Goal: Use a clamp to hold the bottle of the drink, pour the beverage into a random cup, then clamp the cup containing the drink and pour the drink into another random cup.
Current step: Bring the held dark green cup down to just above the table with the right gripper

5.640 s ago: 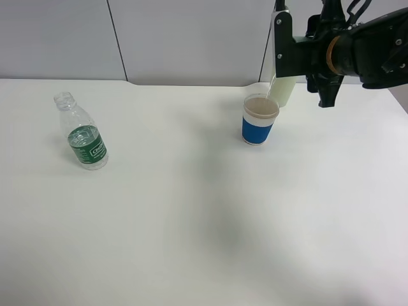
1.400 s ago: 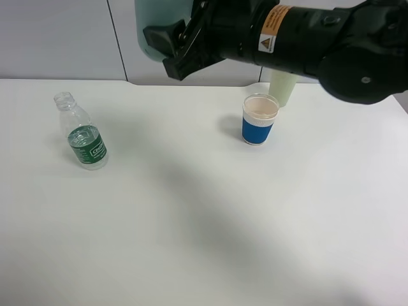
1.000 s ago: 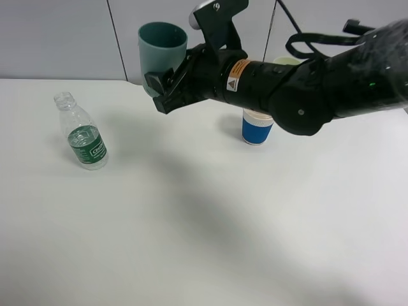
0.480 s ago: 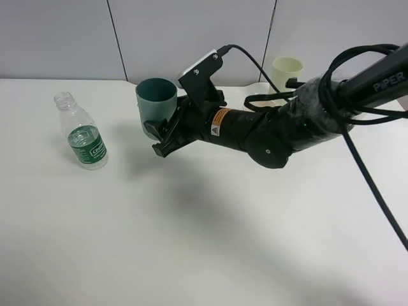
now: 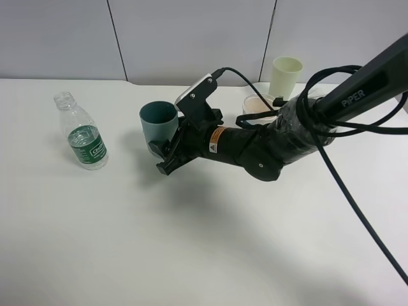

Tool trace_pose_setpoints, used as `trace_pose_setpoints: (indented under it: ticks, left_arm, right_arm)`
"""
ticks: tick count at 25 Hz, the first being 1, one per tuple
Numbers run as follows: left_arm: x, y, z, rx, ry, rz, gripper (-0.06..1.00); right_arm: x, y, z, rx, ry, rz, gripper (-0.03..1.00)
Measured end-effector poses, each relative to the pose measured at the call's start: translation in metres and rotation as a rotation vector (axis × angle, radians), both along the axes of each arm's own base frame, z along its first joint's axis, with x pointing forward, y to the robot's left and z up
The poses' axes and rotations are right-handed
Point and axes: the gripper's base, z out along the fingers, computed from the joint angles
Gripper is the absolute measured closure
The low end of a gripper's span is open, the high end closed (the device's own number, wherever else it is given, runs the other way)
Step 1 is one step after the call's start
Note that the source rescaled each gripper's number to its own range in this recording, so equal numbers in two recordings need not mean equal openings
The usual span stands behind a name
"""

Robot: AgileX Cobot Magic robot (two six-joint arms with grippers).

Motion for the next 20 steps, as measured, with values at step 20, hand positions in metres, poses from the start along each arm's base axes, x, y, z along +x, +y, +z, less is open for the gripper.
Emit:
trace_pose_setpoints:
  ticks: [20]
  left_arm:
    - [0.000, 0.000, 0.000, 0.000, 0.000, 0.000, -0.06]
  right_arm:
    - [-0.001, 0.000, -0.020, -0.026, 0.025, 0.011, 0.95]
